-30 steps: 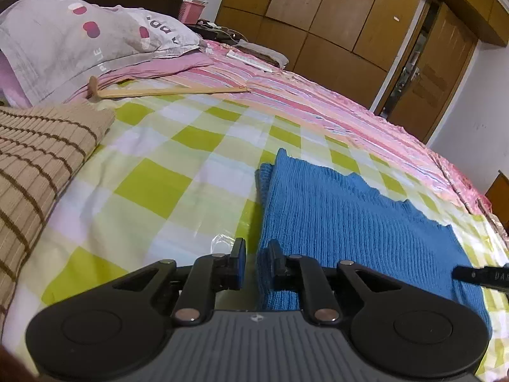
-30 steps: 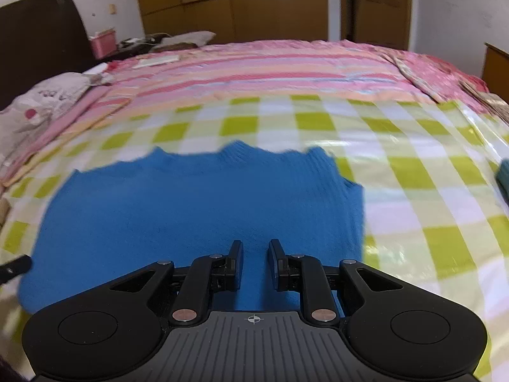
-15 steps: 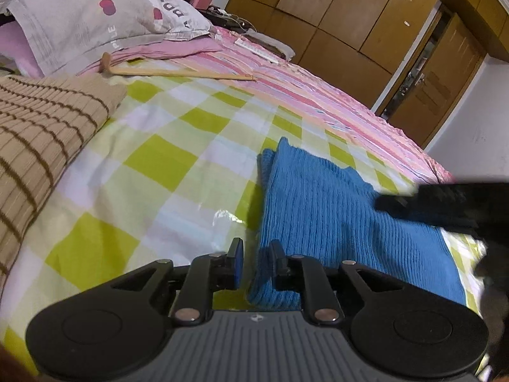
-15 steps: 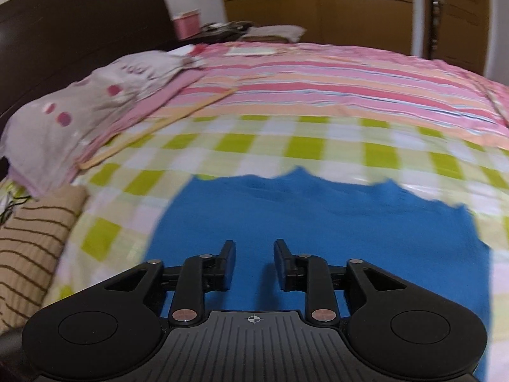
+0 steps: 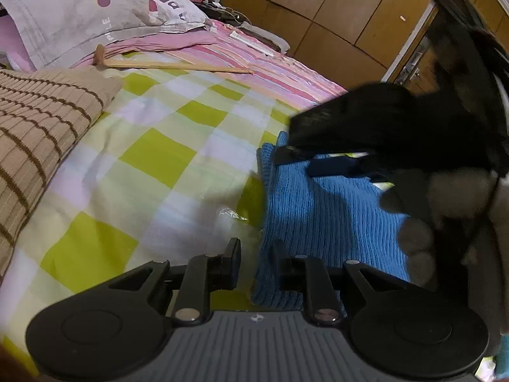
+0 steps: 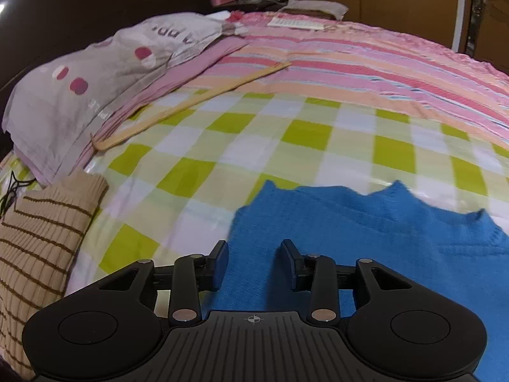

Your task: Fold small clothes

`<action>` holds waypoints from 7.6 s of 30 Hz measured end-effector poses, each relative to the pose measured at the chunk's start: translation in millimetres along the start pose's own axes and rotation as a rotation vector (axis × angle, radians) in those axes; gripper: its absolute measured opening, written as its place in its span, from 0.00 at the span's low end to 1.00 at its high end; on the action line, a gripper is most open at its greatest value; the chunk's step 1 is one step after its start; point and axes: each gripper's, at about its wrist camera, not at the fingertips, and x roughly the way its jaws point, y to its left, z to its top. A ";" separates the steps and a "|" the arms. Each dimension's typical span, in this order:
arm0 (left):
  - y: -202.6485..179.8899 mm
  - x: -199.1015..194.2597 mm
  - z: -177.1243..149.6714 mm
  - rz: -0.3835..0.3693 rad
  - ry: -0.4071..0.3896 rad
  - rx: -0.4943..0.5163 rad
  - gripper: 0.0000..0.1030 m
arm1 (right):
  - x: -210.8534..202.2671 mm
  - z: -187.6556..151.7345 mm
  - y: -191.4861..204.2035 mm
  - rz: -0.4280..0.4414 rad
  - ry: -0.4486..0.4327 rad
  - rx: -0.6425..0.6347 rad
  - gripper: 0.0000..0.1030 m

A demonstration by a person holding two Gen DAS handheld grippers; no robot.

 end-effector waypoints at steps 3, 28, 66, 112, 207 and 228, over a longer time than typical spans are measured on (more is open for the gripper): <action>-1.7 0.4 -0.7 0.002 -0.001 0.013 0.26 | 11.2 2.9 11.5 -0.014 0.020 -0.036 0.41; -19.8 -9.7 -6.7 -0.033 -0.105 0.085 0.62 | -19.0 17.2 -22.3 -0.003 -0.043 -0.021 0.09; -58.6 13.7 -30.5 -0.098 -0.129 0.250 0.22 | -44.2 -14.3 -112.9 0.095 -0.074 0.217 0.09; -20.3 3.9 -9.3 0.062 -0.149 0.089 0.22 | -41.2 -28.6 -89.4 0.066 -0.012 0.198 0.17; -251.1 10.3 -164.0 -0.163 -0.195 1.068 0.47 | -96.8 -161.8 -339.0 0.278 -0.203 0.840 0.31; -271.8 17.8 -145.6 -0.171 -0.201 1.047 0.18 | -123.1 -152.9 -342.1 0.342 -0.215 0.859 0.13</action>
